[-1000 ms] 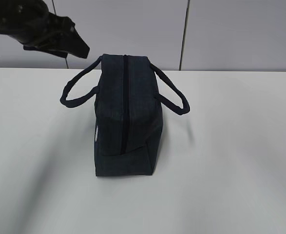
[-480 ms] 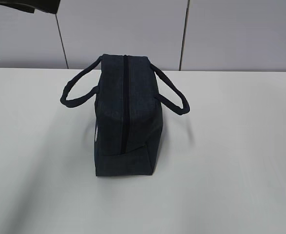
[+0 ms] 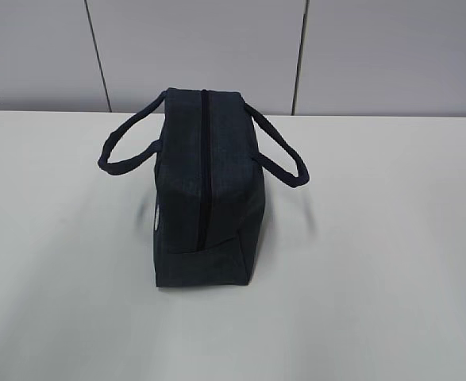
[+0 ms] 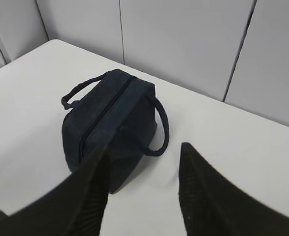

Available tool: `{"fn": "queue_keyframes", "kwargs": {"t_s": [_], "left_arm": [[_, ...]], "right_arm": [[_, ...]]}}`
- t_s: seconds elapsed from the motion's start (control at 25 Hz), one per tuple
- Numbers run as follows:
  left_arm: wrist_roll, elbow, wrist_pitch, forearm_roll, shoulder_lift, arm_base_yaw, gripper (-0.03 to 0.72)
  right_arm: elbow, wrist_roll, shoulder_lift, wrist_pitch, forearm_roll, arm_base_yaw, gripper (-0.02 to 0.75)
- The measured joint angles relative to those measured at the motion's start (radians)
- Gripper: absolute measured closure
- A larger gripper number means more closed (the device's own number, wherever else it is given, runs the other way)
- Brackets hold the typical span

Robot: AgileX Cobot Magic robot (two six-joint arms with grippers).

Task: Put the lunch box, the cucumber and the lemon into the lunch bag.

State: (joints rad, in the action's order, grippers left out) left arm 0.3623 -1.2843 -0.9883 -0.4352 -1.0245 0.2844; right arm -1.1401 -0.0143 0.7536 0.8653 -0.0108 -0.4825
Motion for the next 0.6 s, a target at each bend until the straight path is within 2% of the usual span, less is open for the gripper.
{"fn": "queue_keyframes", "kwargs": {"t_s": [0.32, 0.6], "left_arm": [[0.000, 0.281, 0.000, 0.093, 0.394, 0.000, 0.281], [0.000, 0.479, -0.030, 0.117, 0.676, 0.000, 0.281]], "right_arm": [[0.176, 0.006, -0.292, 0.197, 0.011, 0.000, 0.389], [0.309, 0.014, -0.495, 0.301, 0.018, 0.000, 0.388]]}}
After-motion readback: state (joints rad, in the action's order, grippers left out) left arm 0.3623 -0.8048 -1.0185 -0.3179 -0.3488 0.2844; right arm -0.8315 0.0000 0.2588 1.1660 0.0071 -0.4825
